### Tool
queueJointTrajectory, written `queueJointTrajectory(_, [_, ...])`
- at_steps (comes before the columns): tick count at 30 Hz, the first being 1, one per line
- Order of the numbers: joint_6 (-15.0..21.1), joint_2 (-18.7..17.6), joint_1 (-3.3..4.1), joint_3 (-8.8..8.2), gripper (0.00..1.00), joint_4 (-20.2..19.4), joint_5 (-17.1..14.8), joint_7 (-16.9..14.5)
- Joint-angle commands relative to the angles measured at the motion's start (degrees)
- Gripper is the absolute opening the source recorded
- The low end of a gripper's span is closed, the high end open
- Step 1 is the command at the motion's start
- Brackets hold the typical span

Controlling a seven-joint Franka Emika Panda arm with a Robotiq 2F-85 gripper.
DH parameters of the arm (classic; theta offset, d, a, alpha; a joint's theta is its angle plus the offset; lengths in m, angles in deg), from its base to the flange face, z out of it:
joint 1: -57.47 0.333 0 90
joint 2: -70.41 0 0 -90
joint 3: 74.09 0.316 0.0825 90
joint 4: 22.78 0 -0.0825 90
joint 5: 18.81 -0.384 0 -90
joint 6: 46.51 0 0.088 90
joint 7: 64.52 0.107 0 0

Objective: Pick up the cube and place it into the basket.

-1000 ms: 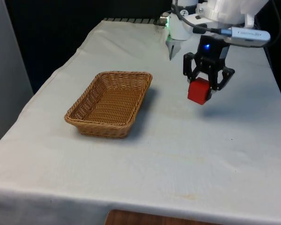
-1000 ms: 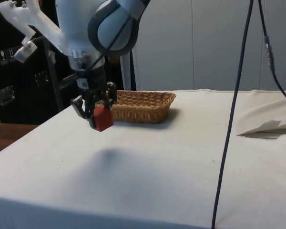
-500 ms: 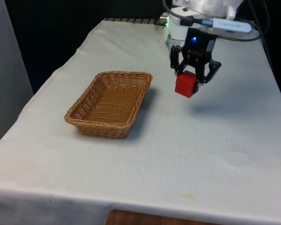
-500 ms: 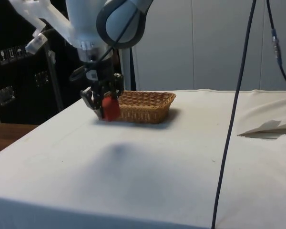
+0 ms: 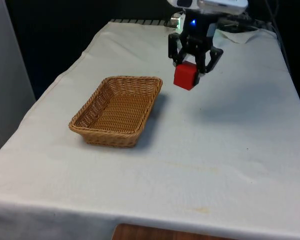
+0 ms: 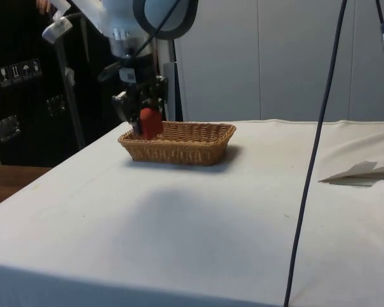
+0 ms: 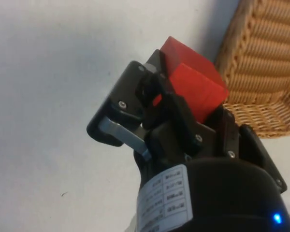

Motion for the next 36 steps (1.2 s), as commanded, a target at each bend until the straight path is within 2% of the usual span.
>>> queueJointTrajectory(1, [-0.29,0.63,-0.34,0.0,0.02,-0.23,-0.34,-0.86])
queueJointTrajectory(5, [-0.63,1.32,-0.63,-0.86,0.02,-0.17,-0.29,-2.41])
queueJointTrajectory(6, [-0.52,0.97,-0.34,-1.09,0.02,0.0,0.0,-1.89])
queueJointTrajectory(7, [-0.74,1.55,-0.74,-1.32,0.02,-0.17,-0.29,-3.09])
queueJointTrajectory(13, [-0.69,2.18,-1.2,-2.98,0.02,-0.29,-0.34,-5.61])
queueJointTrajectory(14, [-0.86,1.95,-0.8,-3.09,0.02,0.0,0.0,-4.93])
queueJointTrajectory(15, [-0.63,2.18,-1.2,-3.21,0.02,-0.34,-0.34,-5.96])
queueJointTrajectory(21, [-0.17,2.12,-1.6,-4.81,0.02,-0.57,-0.4,-8.54])
queueJointTrajectory(22, [-0.8,1.95,-1.2,-5.04,0.02,-0.23,0.0,-7.79])
queueJointTrajectory(23, [-0.11,2.06,-1.66,-5.1,0.02,-0.63,-0.4,-8.88])
queueJointTrajectory(30, [0.34,1.83,-2.23,-6.82,0.02,-0.97,-0.52,-11.75])
queueJointTrajectory(31, [-0.4,1.89,-1.78,-7.05,0.02,-0.8,-0.06,-11.06])
queueJointTrajectory(32, [0.52,1.72,-2.35,-6.99,0.02,-1.09,-0.57,-12.09])
queueJointTrajectory(36, [1.43,0.8,-2.81,-8.02,0.02,-1.32,-1.15,-14.15])
